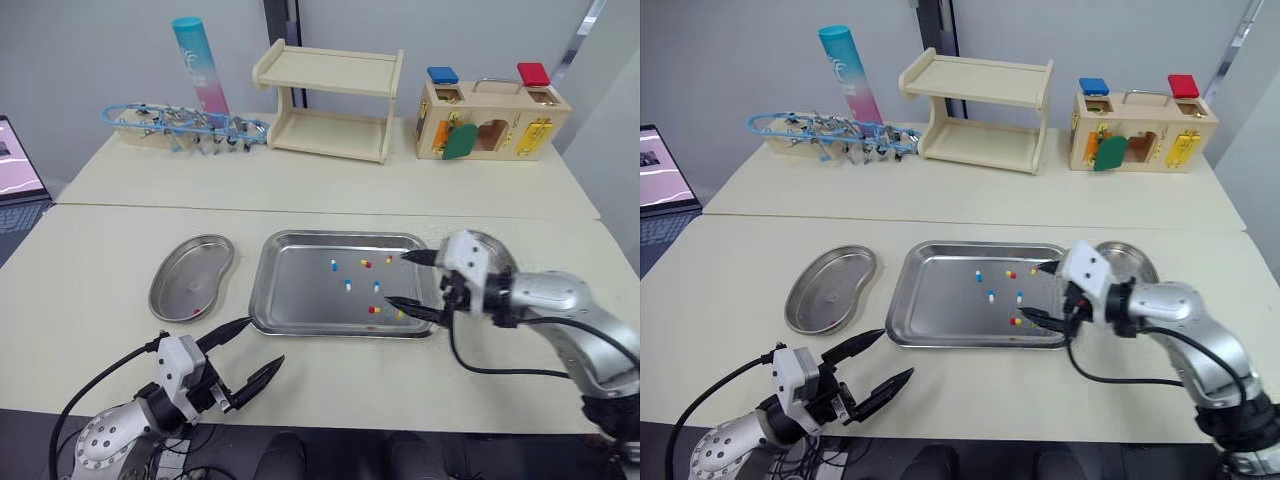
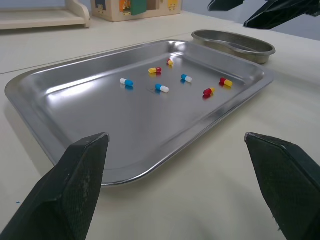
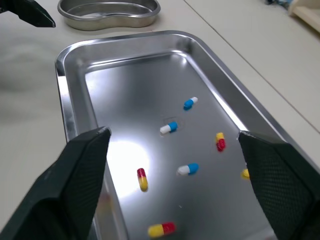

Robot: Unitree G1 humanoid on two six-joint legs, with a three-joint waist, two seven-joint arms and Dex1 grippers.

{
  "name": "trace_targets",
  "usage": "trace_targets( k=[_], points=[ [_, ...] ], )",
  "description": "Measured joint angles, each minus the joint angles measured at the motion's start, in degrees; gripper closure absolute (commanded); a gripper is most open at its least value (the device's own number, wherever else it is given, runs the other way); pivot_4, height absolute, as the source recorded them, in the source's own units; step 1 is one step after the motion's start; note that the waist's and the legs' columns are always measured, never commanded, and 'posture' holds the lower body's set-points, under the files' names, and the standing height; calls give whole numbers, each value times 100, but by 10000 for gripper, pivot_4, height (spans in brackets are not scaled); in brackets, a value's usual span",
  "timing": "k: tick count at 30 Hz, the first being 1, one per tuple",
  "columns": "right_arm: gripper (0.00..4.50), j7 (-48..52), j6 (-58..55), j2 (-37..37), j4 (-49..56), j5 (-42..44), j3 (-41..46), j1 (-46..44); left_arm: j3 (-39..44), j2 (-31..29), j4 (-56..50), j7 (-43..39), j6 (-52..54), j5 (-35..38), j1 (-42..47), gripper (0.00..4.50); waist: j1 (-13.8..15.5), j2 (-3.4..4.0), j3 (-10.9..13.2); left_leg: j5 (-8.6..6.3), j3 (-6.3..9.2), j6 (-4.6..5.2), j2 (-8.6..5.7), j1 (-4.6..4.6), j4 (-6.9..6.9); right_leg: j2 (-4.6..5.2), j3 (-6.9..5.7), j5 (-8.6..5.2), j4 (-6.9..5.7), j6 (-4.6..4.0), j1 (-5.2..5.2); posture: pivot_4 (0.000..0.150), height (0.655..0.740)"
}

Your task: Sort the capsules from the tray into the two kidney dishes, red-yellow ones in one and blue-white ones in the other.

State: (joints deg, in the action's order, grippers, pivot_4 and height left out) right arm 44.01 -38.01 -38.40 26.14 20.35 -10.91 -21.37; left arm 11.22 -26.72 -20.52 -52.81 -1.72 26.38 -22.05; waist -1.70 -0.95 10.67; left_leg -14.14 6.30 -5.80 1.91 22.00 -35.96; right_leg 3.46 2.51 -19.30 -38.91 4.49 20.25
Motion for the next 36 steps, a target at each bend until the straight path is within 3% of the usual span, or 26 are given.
trace_targets(
  k=[1, 7, 13, 23, 33, 36],
  points=[
    [16527, -90, -41, 112, -45, -87, -108, -61, -17, 2, 2, 28, 1, 0, 16, 0, -1, 0, 0, 0, 1, 0, 0, 0, 0, 0, -1, 0, -2, 0, 0, 1500, 7400],
    [16527, -1259, -690, 1589, -955, -998, -1098, -1001, -256, -4, -122, 262, 140, -48, 209, 0, -69, 2, 0, 0, 10, 1, 0, -7, 3, -7, 2, 0, -14, -2, 6, 1500, 7400],
    [16527, -1799, -1136, 2441, -1744, -1378, -1331, -1456, -298, -72, -195, 392, 290, -41, 246, 0, -60, 1, 0, 0, 10, 1, 0, 1, 3, -6, 1, 0, -10, -2, 13, 1500, 7400],
    [16527, -2193, -1059, 3107, -3093, -1746, -1254, -1881, -307, -121, -504, 591, 548, 5, 268, 0, -108, 2, 0, 0, 9, 1, 0, 0, 5, -6, 4, 0, -16, -3, 19, 1500, 7400],
    [16527, -2234, -746, 3441, -3809, -1811, -1064, -2125, -313, -124, -700, 724, 765, 11, 269, 0, -145, 4, 1, 0, 7, 1, 0, 1, 7, -6, 7, 0, -16, -3, 22, 1500, 7400],
    [22436, -2173, -629, 3447, -3971, -1922, -1100, -2213, -314, -124, -710, 726, 770, 10, 266, 0, -150, 4, 1, 0, 7, 1, 0, 0, 7, -6, 7, 0, -16, -3, 23, 1500, 7400]
  ],
)
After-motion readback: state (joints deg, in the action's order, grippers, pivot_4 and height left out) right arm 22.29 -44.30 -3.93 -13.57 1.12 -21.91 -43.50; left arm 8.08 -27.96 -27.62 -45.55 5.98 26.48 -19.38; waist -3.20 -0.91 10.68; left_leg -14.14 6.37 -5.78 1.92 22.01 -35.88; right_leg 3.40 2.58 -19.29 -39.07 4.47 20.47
